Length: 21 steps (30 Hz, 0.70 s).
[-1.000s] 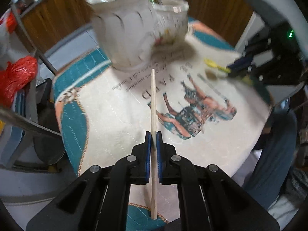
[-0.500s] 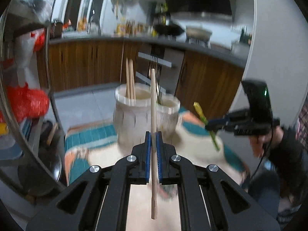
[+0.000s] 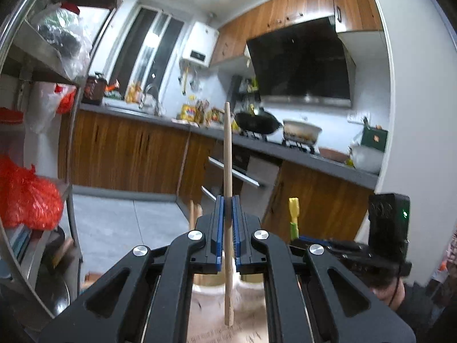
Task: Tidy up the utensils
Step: 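Lift the chopstick toward the tall pot while the right tool carries the yellow spoon above the small pot, then lower the chopstick into the tall pot while the right tool drops the yellow spoon in the small pot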
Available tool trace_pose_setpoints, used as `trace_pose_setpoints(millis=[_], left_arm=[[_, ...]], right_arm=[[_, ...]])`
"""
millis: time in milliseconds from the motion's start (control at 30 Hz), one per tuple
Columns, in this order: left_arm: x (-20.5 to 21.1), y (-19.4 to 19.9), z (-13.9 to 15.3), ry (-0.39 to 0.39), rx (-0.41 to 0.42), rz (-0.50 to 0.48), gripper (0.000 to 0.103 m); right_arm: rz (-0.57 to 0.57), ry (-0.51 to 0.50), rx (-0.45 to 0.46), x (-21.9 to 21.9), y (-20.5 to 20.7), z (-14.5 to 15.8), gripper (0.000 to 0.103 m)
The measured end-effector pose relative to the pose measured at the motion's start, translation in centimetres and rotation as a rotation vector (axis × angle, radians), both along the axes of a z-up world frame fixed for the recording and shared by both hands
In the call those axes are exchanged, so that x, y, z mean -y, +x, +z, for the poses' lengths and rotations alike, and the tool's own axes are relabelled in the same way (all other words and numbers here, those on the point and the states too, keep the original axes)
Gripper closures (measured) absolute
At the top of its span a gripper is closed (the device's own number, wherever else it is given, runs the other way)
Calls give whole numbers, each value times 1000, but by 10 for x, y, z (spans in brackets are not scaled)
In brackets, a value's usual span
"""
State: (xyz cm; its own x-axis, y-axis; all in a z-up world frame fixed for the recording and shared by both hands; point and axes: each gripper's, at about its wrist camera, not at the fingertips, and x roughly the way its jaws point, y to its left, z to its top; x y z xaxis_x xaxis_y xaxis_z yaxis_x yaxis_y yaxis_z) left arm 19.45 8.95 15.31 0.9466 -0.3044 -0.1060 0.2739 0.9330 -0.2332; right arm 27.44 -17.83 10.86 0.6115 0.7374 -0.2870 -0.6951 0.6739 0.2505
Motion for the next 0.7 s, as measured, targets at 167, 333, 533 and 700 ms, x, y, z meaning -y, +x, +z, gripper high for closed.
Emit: trace_pose_setpoints(millis=[167,333,533,700], left_arm=[[-4,20,3,-31,48,45,98],[-1,41,-8,-35,28,80,98],[8,53,-37,2,-89,83,98],[14,52,-50,34,-152,88,98]], right_arm=[[-30,31,18,-12,23,2,93],[-49,27,16,-24,32,-6,93],[-61,-82,11,-39,27,-27,93],[-71,-130,-21,-40,26,-39,92]])
